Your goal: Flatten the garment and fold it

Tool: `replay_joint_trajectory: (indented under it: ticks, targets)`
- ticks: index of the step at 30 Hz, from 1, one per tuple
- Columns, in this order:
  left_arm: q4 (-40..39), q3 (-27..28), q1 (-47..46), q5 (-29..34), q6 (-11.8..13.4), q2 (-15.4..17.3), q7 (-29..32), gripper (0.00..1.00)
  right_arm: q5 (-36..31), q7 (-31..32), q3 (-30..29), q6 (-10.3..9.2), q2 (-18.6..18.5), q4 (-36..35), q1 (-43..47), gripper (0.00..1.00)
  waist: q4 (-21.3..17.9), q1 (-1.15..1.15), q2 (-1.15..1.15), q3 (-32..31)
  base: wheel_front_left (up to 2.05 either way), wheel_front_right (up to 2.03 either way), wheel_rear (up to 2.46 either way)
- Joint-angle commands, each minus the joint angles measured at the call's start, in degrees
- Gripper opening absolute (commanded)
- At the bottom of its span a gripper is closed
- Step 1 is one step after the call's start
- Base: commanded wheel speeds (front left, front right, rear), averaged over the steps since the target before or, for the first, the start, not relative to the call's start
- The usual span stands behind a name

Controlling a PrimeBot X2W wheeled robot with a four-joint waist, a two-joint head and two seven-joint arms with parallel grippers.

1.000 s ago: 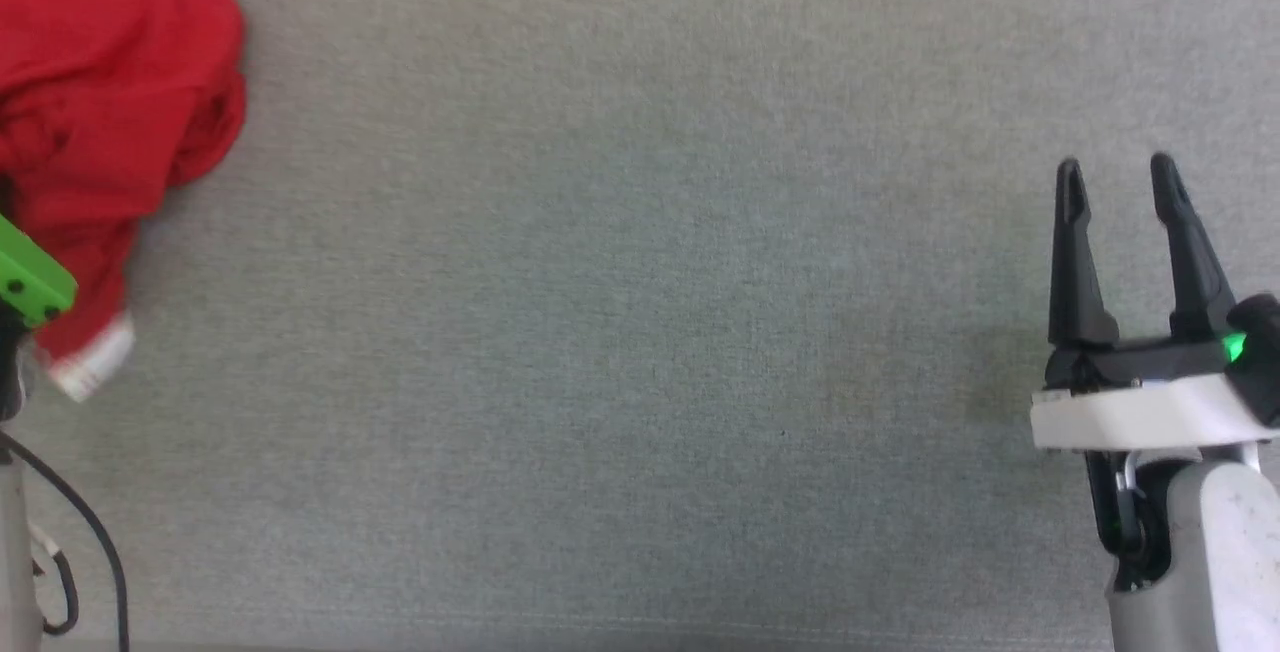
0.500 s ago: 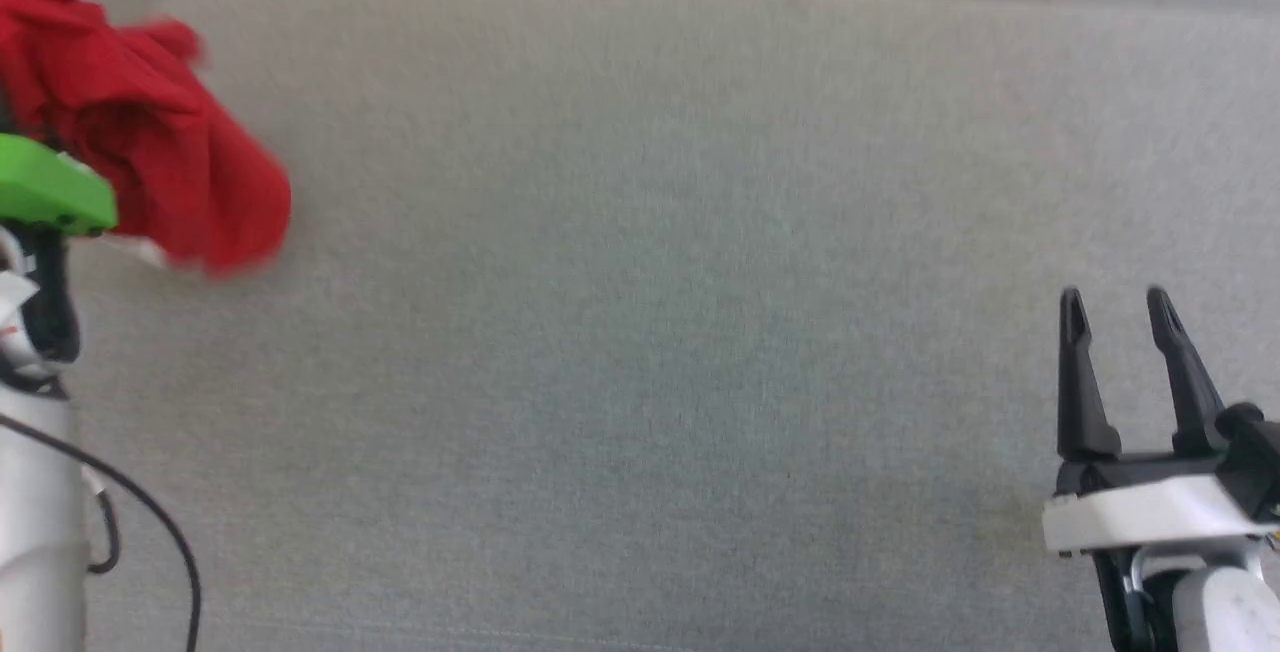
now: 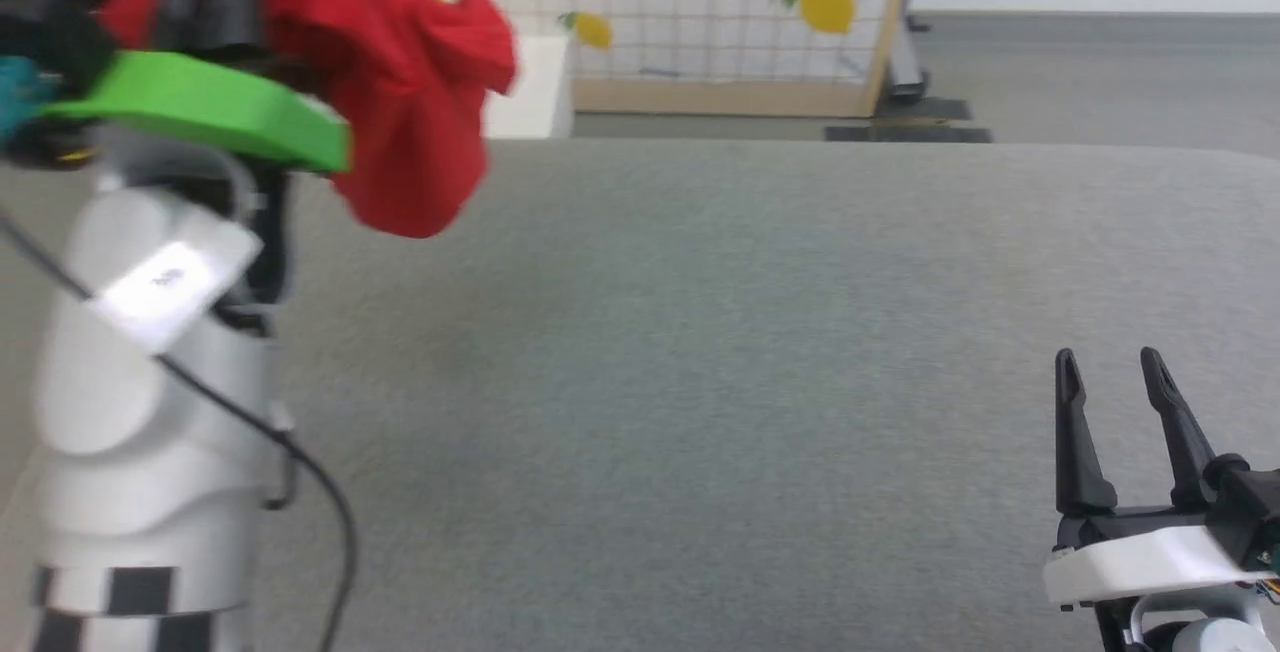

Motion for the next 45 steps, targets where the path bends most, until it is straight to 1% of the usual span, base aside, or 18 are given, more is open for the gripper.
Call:
replay_joint_trajectory:
  ticks: [1,5,10,16,19,23,25,28,32,35,36,37,38,40,42,44,45]
  targets:
    - [0.1,-1.2,-1.0,0.0,-0.5,-1.5,-0.3,0.00,-0.4,-0.3,-0.1,-0.10,0.0,-0.1,0.9,1.00,-4.1,0.00,0.00,-2.5,0.00,0.00,0.00]
    - [1.2,-5.2,-1.0,0.3,-1.4,-4.8,0.0,0.00,-0.9,-0.3,0.0,-0.10,0.0,-0.2,1.3,1.00,-7.3,0.00,0.00,-2.9,0.00,0.00,0.00]
    - [5.2,-9.7,-0.1,-0.3,-2.2,-8.9,0.4,0.00,-1.1,-0.3,0.0,-0.10,0.0,-0.5,1.9,1.00,-11.3,0.00,0.00,-2.8,0.00,0.00,0.00]
    - [12.0,-15.7,2.3,-0.2,-2.2,-11.3,2.1,0.00,-1.1,-0.3,0.0,-0.10,0.0,-1.0,2.1,1.00,-15.1,0.00,0.00,-1.5,0.00,0.00,0.00]
    - [16.6,-19.1,3.4,0.3,-1.9,-11.8,4.8,0.00,-0.8,-0.3,0.2,-0.10,0.0,-1.3,1.7,1.00,-16.5,0.00,0.00,-0.4,0.00,0.00,0.00]
    - [24.1,-23.9,4.6,0.0,-1.8,-12.2,11.8,0.00,-0.1,-0.3,0.5,-0.10,0.0,-1.4,1.0,1.00,-17.4,0.00,0.00,1.6,0.00,0.00,0.00]
    - [28.0,-26.2,5.2,-0.5,-1.9,-12.3,16.4,0.00,0.2,-0.3,0.8,-0.10,0.0,-1.2,0.7,1.00,-17.6,0.00,0.00,2.3,0.00,0.00,0.00]
    - [33.4,-29.2,6.1,-2.4,-2.5,-12.3,25.0,0.00,0.8,-0.3,1.1,-0.10,0.0,-1.1,0.3,1.00,-17.7,0.00,0.00,3.3,0.00,0.00,0.00]
    - [36.3,-31.8,7.1,-6.5,-3.4,-12.4,33.4,0.00,1.1,-0.3,1.4,-0.10,0.0,-1.0,-0.2,1.00,-17.7,0.00,0.00,4.0,0.00,0.00,0.00]
    - [36.7,-32.7,7.4,-8.8,-3.5,-12.4,36.1,0.00,1.2,-0.3,1.7,-0.10,0.0,-0.9,-0.3,1.00,-17.4,0.00,0.00,4.2,0.00,0.00,0.00]
    - [36.4,-32.6,7.3,-9.1,-3.0,-12.4,35.3,0.16,1.2,-0.3,1.7,-0.10,0.0,-0.9,-0.3,1.00,-17.2,0.00,0.00,4.2,0.00,0.00,0.00]
    - [35.9,-32.2,7.0,-9.2,-2.5,-12.4,33.6,0.80,1.2,-0.3,1.7,-0.10,0.0,-0.9,-0.3,1.00,-17.0,0.00,0.00,4.2,0.00,0.00,0.00]
    - [35.4,-31.6,6.8,-9.4,-1.9,-12.4,31.1,1.00,1.1,-0.3,1.7,-0.10,0.0,-0.9,-0.3,1.00,-16.7,0.00,0.00,4.1,0.00,0.00,0.00]
    - [34.4,-30.8,6.5,-9.4,-1.6,-12.4,26.4,1.00,0.9,-0.3,1.6,-0.10,0.0,-0.8,-0.2,1.00,-16.2,0.00,0.00,3.8,0.00,0.00,0.00]
    - [32.8,-29.4,6.1,-9.4,-1.4,-12.4,19.8,1.00,0.7,-0.3,1.6,-0.10,0.0,-0.8,-0.1,1.00,-15.5,0.00,0.00,3.3,0.00,0.00,0.00]
    - [31.0,-27.5,6.0,-9.4,-1.0,-12.4,12.0,1.00,0.4,-0.3,1.5,-0.10,0.0,-0.8,0.1,1.00,-14.6,0.00,0.00,2.7,0.00,0.00,0.00]
    - [29.7,-26.4,6.0,-9.3,-1.2,-12.2,6.8,1.00,0.2,-0.3,1.5,-0.10,0.0,-0.9,0.2,1.00,-13.9,0.00,0.00,2.3,0.00,0.00,0.00]
